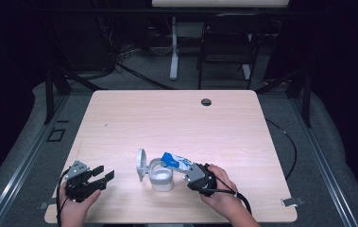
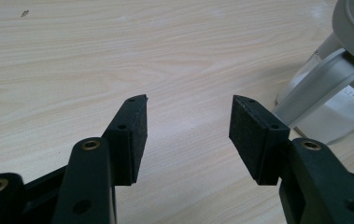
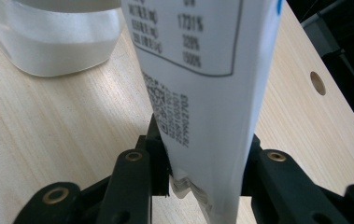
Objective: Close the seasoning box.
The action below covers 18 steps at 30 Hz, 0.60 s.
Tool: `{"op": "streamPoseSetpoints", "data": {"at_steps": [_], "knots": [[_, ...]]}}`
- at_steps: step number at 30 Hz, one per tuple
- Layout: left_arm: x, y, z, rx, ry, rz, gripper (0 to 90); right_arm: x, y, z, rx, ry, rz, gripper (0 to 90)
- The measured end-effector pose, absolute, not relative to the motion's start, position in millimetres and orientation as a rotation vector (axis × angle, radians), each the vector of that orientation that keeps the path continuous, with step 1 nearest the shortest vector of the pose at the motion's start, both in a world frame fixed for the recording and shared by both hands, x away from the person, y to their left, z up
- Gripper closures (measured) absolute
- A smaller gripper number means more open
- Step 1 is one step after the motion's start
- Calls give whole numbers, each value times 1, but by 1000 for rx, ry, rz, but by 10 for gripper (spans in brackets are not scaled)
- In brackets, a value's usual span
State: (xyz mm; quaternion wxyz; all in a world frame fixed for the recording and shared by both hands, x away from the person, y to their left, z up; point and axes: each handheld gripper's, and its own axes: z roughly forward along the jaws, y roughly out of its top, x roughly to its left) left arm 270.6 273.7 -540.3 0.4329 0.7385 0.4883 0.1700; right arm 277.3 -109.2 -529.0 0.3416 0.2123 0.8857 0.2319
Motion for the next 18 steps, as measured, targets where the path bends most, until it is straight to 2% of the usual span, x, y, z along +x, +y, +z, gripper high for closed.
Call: {"op": "streamPoseSetpoints", "data": {"at_steps": [18], "knots": [[271,277,-542,1835,1232,430,472,275,-118,-537,664,2296,738,686]]}}
